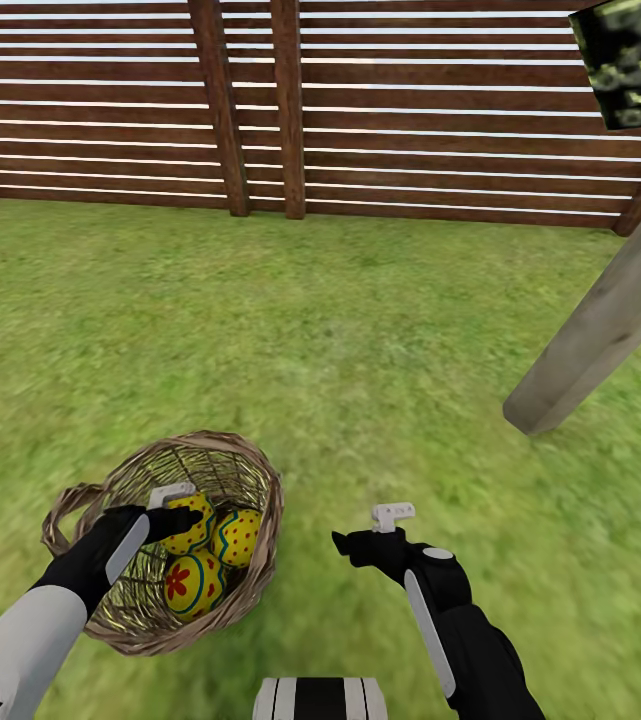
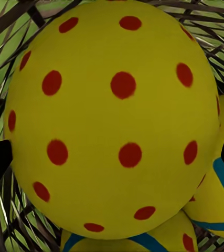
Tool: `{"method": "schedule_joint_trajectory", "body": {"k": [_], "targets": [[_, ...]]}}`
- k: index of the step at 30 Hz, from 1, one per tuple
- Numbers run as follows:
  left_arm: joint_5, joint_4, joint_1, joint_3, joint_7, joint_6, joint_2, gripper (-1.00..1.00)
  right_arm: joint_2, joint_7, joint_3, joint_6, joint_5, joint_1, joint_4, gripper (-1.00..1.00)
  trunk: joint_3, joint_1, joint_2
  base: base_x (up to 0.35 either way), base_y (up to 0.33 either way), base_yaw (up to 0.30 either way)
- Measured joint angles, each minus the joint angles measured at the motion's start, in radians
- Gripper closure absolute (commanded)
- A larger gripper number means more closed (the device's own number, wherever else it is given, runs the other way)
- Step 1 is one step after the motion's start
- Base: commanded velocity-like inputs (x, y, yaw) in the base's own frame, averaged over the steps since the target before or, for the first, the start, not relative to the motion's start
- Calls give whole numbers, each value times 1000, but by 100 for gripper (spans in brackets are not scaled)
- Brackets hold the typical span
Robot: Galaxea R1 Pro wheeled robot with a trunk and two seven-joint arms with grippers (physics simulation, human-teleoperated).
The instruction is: Take the three Easter eggs out of the wicker basket on the lawn in the garden, then place them on the lawn next to a single tree (choose any tree) so that all three eggs are next to the same tree and none are left in the basket.
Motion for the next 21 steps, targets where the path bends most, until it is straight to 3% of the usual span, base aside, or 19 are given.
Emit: {"method": "schedule_joint_trajectory", "body": {"k": [21], "targets": [[-10,-8,-1,1,2,0,0,-100,0,0,0,0,0,0,0,-100,-15,1,-1,0,0,0]]}}
